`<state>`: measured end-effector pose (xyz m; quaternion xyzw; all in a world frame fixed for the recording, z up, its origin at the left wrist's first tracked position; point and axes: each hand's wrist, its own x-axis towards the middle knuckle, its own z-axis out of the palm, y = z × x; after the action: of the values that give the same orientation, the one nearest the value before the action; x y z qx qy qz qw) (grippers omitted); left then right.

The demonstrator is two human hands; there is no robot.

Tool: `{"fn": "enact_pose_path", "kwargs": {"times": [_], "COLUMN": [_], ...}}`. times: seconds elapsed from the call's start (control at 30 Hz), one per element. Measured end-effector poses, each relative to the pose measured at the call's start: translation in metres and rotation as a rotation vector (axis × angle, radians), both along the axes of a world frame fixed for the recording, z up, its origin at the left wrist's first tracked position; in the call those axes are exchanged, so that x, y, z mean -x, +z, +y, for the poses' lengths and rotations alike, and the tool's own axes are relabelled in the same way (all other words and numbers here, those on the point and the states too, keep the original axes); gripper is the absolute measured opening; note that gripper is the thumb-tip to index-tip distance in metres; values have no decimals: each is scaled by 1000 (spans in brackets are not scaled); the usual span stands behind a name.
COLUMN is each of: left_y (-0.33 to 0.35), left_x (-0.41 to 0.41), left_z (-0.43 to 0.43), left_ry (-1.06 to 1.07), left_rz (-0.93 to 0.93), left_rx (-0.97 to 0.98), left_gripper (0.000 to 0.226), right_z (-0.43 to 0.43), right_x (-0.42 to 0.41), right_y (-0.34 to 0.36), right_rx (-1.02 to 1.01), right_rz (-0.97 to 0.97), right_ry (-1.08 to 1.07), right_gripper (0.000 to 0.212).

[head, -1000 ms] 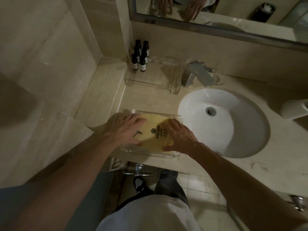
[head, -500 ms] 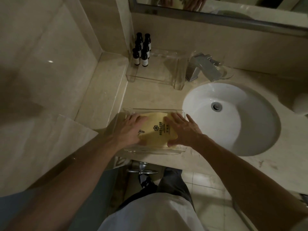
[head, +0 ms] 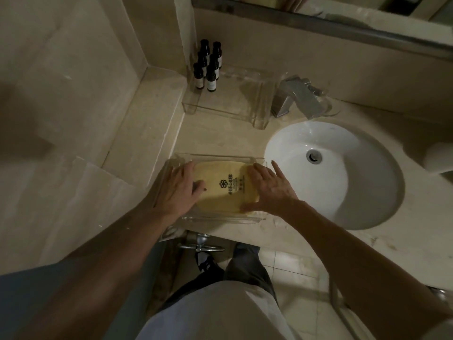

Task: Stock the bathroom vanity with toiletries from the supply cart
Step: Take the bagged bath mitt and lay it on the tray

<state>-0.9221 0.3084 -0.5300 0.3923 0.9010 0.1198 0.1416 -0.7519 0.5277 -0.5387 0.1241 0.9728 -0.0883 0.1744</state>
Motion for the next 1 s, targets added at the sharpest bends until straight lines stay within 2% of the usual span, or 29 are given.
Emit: {"fn": "enact_pose_path", "kwargs": {"times": [0.13,0.23,0.27,0.4,0.6,0.67,0.8,0.9,1.0], "left_y": [-5,-3,-3,-5,1,2,3,1,3], "left_x": [1,2,2,4,3,3,2,0,2], "left_z": [-2,-3,-3,-10,-16,-14,-8,-2,6], "left_ry": [-86,-87,-83,-58,-4,48,122,208,268], "left_rz": [258,261,249,189,204,113,-66,-199,-270], "left_rx": [137,144,134,77,203,173,87,36,33], "left_gripper": [53,54,54,60,63,61,56,53,53], "right_z": [1,3,3,0,-11,-15,-17,-16,-14], "right_x": [-6,-7,-7,-6,-5,-3,2,3,6], "right_y": [6,5,3,5,10,12,13,10,12], "right_rx": [62,19,-6,4,-148,-84,188,210,230], "right_rz": [73,103,95,111,102,44,-8,66,55], "right_ry": [-16,7,-6,-137,-241,-305,-432,-414,-443], "right_gripper": [104,67,61,67,70,67,54,51,51]}}
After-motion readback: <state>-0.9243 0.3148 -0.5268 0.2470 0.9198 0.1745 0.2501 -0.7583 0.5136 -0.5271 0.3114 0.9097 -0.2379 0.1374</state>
